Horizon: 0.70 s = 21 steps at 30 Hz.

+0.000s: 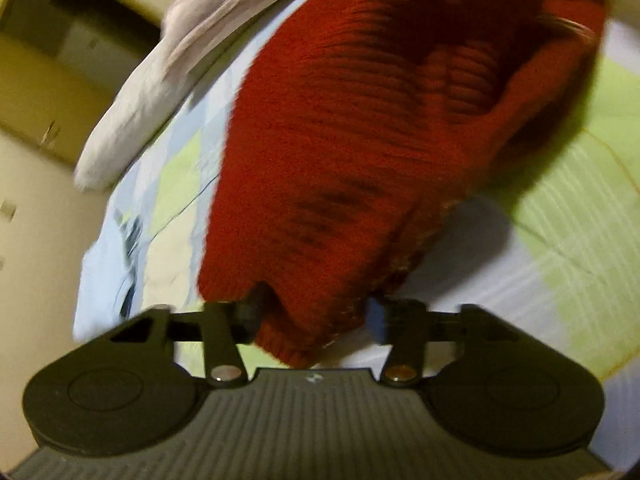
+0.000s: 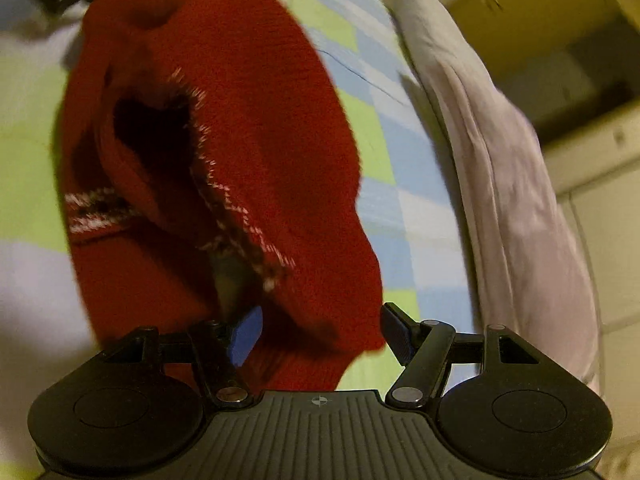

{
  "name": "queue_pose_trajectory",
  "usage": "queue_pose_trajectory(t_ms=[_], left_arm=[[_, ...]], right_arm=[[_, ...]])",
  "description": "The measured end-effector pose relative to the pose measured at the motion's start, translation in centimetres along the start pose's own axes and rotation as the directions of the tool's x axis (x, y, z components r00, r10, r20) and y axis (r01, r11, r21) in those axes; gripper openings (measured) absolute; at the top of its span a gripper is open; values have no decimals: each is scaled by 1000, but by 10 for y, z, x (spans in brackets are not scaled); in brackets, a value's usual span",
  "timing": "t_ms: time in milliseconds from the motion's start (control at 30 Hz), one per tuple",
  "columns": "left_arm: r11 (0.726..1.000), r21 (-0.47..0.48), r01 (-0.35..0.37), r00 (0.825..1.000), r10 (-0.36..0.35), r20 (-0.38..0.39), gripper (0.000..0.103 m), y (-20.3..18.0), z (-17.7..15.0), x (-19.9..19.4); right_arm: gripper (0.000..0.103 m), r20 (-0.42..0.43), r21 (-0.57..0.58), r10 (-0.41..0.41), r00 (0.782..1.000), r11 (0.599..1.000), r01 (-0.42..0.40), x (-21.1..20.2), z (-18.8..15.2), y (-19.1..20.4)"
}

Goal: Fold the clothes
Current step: 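Grasp the sweater hem with the left gripper while the right gripper grasps the hem too, then lift the sweater by its hem with both grippers and shake it open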

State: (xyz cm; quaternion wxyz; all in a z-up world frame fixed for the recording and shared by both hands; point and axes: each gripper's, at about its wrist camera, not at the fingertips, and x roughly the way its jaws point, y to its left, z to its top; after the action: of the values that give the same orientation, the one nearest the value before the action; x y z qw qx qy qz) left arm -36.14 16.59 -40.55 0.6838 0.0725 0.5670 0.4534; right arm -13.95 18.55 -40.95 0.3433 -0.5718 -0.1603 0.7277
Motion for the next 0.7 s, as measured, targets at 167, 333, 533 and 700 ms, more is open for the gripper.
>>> queue_pose_trajectory(t_ms=[167, 333, 533, 700], left_arm=[[995, 77, 62, 996, -66, 57, 15, 17, -5, -5], [998, -38, 42, 990, -36, 139, 11, 84, 5, -27], [956, -286, 67, 946, 30, 321, 11, 207, 51, -54], [940, -325, 101, 868, 76, 491, 11, 263, 97, -95]], right_arm=[[3, -2, 67, 23, 1000, 998, -23, 11, 7, -12], [2, -20, 282, -46, 999, 958, 50, -21, 15, -57], [2, -75, 491, -278, 958, 825, 278, -96, 28, -119], [2, -94, 537, -477, 874, 715, 448, -174, 39, -155]])
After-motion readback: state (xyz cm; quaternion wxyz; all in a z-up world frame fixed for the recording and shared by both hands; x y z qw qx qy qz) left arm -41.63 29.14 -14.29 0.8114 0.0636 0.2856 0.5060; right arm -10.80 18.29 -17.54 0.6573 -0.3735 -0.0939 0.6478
